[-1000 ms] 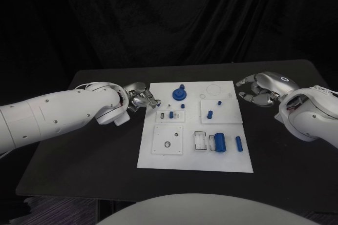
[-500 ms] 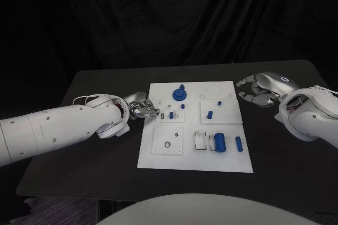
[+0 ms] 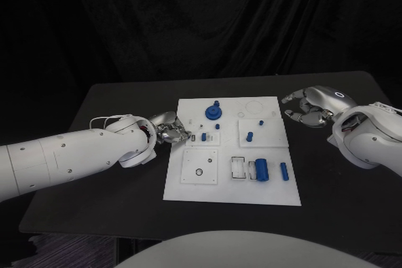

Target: Assemble the parts on the task board

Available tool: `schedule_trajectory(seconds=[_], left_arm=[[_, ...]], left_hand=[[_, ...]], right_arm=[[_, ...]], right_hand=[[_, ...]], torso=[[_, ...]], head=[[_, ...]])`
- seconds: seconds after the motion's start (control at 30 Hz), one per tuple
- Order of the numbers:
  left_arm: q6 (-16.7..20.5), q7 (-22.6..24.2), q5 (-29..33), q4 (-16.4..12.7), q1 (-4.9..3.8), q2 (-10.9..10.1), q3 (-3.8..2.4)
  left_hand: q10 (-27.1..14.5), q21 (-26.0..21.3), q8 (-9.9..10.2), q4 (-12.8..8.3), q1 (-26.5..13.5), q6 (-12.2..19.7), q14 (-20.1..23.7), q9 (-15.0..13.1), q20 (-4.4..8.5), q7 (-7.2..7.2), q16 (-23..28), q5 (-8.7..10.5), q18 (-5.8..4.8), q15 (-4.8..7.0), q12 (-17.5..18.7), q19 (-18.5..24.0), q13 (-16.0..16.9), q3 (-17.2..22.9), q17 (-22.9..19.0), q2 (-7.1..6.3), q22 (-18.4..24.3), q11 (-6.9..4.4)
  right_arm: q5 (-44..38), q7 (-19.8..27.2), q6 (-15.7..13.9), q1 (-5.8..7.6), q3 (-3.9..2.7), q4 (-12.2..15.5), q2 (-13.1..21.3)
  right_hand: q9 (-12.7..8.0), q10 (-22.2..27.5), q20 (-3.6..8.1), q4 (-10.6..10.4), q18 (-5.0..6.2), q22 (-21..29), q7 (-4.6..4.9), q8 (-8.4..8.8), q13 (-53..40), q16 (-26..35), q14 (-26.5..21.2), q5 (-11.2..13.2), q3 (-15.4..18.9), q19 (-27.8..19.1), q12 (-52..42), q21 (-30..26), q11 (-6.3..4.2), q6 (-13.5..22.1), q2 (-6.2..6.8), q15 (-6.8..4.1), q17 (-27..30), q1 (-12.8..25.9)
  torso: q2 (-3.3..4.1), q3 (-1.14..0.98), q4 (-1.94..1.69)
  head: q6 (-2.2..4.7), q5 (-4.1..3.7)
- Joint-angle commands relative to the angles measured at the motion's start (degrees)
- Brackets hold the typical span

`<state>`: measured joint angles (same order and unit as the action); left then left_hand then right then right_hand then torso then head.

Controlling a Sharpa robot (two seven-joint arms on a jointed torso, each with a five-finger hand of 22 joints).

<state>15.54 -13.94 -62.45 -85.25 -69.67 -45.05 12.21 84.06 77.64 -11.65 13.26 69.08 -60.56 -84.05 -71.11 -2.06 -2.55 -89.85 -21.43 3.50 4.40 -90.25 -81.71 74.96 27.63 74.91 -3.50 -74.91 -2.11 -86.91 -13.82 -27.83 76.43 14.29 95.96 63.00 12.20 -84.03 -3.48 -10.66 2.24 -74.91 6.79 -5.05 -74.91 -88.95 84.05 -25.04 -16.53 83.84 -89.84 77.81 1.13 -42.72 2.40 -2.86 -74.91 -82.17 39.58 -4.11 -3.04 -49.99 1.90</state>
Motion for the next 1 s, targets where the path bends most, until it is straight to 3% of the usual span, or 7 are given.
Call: schedule_trajectory(seconds=[0.03, 0.27, 1.0], left_arm=[[-0.6, -0.6, -0.8, 0.0, 0.11, 0.2, -0.04], [-2.0, -1.2, -0.8, 0.1, 0.24, 0.5, -0.04], [-2.7, -1.1, -0.8, -0.3, 0.67, 1.1, -0.04]], left_hand=[[5.9, 0.2, -0.4, -0.1, -0.6, -1.5, -5.9, -0.1, 0.35, 1.23, -0.1, 0.42, -0.27, 0.44, 0.3, -0.2, 15.0, 0.3, 15.1, 0.13, -10.1, -0.31], [5.9, 0.1, -0.3, 0.1, -1.0, -1.5, -5.9, -0.1, 0.35, 1.20, -0.1, 0.57, -0.25, 0.43, 0.3, -0.2, 15.0, 0.1, 15.1, 0.19, -10.1, -0.28], [5.9, 0.1, -0.3, 0.2, -1.2, -1.5, -5.9, -0.1, 0.35, 1.22, -0.1, 0.53, -0.26, 0.42, 0.3, -0.3, 15.0, 0.0, 15.1, 0.28, -10.2, -0.28]], right_arm=[[-0.2, -0.9, 0.1, -0.13, -0.03, 0.0, 0.0], [-0.2, -0.9, 0.2, -0.13, -0.03, 0.0, 0.0], [-0.2, -0.9, 0.0, -0.17, -0.03, -0.1, -0.1]], right_hand=[[-0.1, -6.0, -0.32, -0.1, 0.76, -11.1, -0.03, 0.12, -15.1, 0.3, 5.6, -0.3, -0.4, 0.7, -0.2, -0.3, 0.10, -0.3, 0.12, 0.36, -14.0, 0.7], [-0.1, -6.0, -0.31, -0.1, 0.77, -11.1, -0.03, 0.12, -15.1, 0.3, 5.6, -0.3, -0.4, 0.7, -0.2, -0.3, 0.09, -0.4, 0.13, 0.35, -14.0, 0.7], [-0.1, -6.0, -0.29, -0.1, 0.75, -11.1, -0.05, 0.13, -15.1, 0.3, 5.6, -0.3, -0.5, 0.7, -0.2, -0.2, 0.06, -0.4, 0.16, 0.32, -14.0, 0.7]], torso=[[0.10, 0.02, -0.02], [0.06, 0.00, -0.15], [0.02, -0.04, -0.04]], head=[[-0.01, 0.00], [-0.01, -0.23], [-0.01, -0.49]])
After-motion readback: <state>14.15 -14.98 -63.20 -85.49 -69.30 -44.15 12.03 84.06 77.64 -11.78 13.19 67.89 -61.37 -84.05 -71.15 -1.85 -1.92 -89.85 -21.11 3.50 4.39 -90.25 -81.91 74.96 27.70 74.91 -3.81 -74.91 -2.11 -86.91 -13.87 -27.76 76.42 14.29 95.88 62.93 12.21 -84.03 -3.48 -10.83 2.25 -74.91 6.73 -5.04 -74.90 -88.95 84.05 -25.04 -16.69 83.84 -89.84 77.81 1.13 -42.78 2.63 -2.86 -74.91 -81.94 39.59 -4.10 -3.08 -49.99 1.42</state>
